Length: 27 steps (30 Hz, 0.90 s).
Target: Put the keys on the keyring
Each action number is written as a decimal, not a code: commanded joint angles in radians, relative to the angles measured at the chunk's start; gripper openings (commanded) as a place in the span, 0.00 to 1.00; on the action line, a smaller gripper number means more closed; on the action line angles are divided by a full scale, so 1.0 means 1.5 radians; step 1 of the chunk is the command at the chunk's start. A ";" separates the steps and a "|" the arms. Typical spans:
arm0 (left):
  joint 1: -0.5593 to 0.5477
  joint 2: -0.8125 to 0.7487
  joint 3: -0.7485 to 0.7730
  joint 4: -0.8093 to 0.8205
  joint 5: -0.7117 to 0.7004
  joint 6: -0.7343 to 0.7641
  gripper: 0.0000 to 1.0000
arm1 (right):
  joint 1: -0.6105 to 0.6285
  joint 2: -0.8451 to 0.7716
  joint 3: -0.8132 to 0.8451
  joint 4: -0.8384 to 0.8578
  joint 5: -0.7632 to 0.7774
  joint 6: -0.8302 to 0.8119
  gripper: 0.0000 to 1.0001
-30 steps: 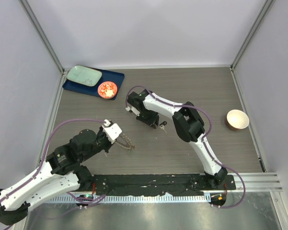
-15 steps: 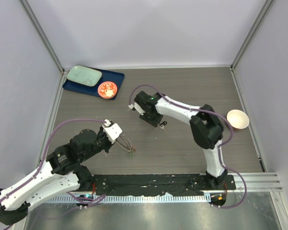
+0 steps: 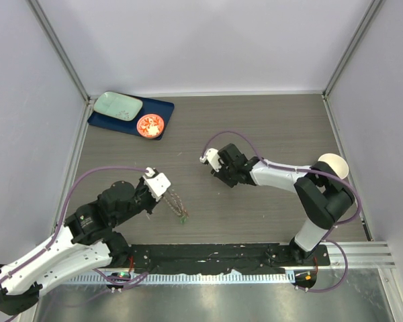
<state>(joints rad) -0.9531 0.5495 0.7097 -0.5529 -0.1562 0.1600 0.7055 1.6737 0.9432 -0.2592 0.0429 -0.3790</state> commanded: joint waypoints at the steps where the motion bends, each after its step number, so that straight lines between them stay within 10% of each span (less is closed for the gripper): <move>1: 0.003 -0.006 0.016 0.028 0.003 -0.002 0.00 | -0.006 -0.012 -0.019 0.158 -0.045 -0.039 0.32; 27: 0.003 0.008 0.016 0.027 0.004 0.001 0.00 | -0.013 -0.007 -0.036 0.121 -0.031 -0.007 0.23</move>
<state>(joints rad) -0.9531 0.5667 0.7097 -0.5533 -0.1562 0.1604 0.6956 1.7012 0.9039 -0.0910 -0.0093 -0.4129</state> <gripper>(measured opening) 0.014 0.249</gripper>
